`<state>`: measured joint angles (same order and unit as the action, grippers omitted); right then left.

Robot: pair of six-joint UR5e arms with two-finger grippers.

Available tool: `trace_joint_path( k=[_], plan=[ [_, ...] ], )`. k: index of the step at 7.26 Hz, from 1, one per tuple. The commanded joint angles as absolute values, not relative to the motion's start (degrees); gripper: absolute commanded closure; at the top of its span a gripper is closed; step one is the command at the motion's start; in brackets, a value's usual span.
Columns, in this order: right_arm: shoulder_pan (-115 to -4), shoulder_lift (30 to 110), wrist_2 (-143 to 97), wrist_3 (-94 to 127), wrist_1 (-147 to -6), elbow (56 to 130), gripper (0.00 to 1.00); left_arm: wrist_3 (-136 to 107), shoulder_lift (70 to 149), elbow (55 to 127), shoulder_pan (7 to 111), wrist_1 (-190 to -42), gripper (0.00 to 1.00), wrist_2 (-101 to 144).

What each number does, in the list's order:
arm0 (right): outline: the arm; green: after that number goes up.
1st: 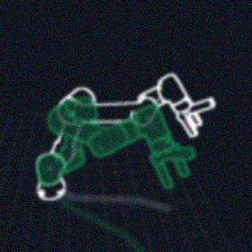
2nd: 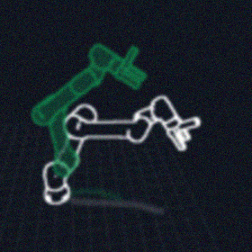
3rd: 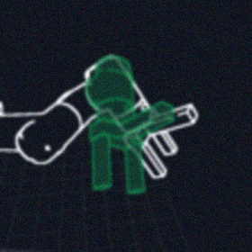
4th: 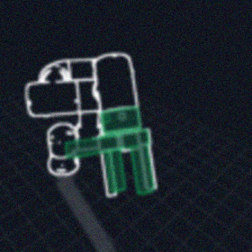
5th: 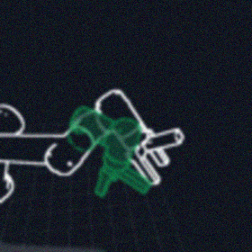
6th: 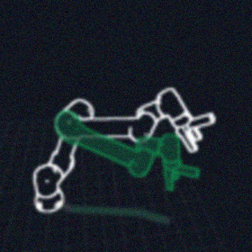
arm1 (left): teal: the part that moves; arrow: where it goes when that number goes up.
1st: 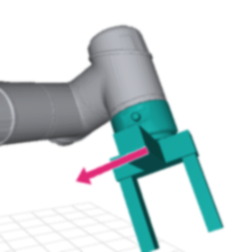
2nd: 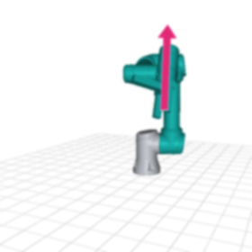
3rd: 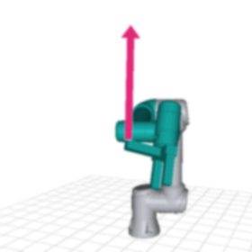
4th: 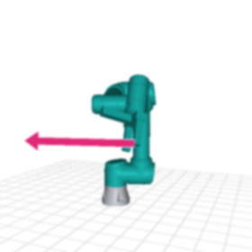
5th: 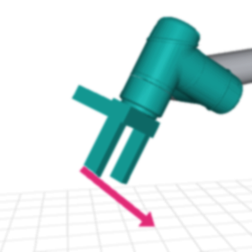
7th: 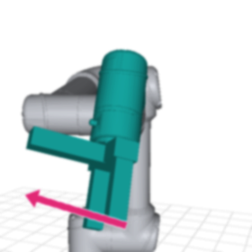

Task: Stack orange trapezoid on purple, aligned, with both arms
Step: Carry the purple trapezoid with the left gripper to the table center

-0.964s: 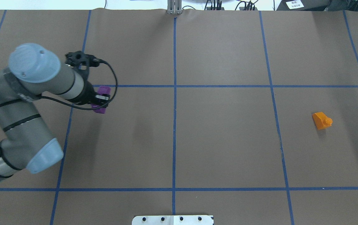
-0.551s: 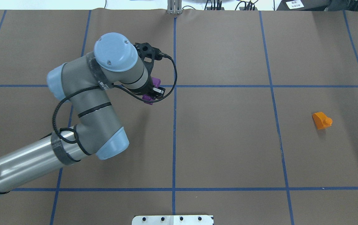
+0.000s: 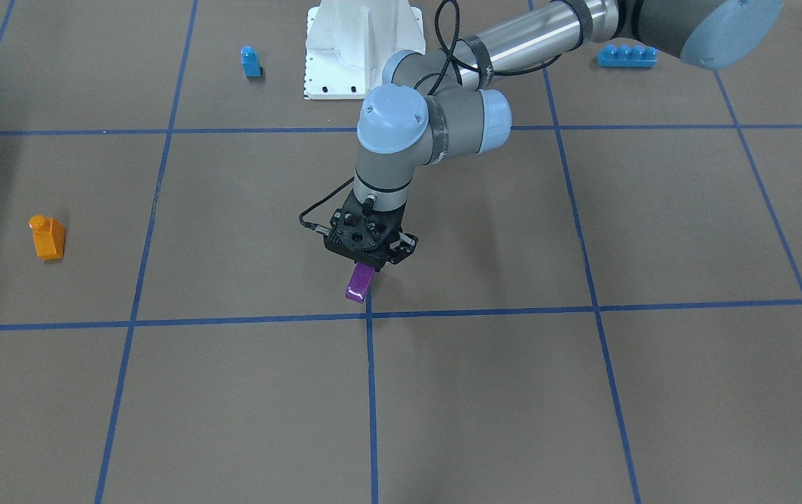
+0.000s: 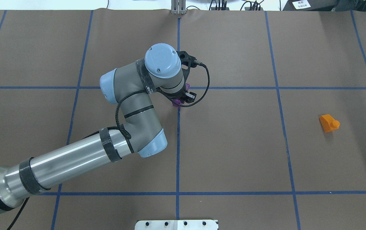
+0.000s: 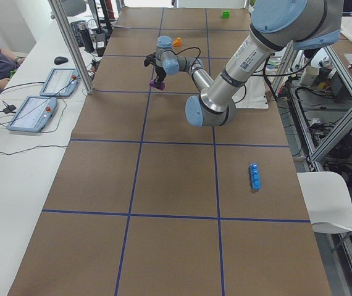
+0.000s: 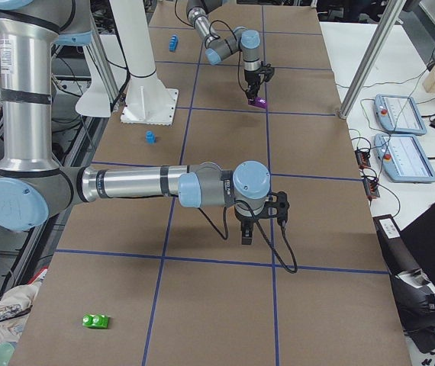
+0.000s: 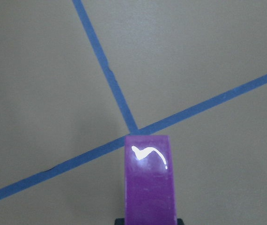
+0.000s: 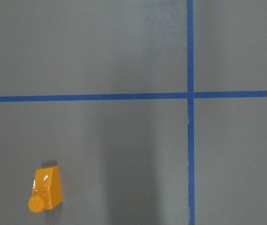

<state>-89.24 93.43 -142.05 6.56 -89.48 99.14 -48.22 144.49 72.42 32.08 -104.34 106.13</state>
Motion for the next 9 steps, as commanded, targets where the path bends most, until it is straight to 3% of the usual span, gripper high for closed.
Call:
trace_joint_path(
  k=[1,5,6,7,8,9],
  plan=[
    [-89.2,93.4,-142.1,6.6,-89.5,99.1,0.0,-53.2,145.3,70.5,31.5,-104.8,1.0,106.2],
    [-89.2,93.4,-142.1,6.6,-89.5,99.1,0.0,-53.4,145.2,69.1,30.7,-104.9,1.0,106.2],
    [-89.2,93.4,-142.1,6.6,-89.5,99.1,0.0,-53.3,145.2,69.1,30.3,-104.9,0.89,106.1],
    [-89.2,93.4,-142.1,6.6,-89.5,99.1,0.0,-53.3,145.2,68.3,30.2,-104.9,0.7,106.1],
    [-89.2,93.4,-142.1,6.5,-89.4,99.1,0.0,-53.3,145.2,68.3,30.2,-104.9,0.43,106.1],
    [-89.2,93.4,-142.0,6.5,-89.2,99.1,0.0,-53.1,145.1,68.4,30.2,-104.9,0.0,106.1]
  ],
)
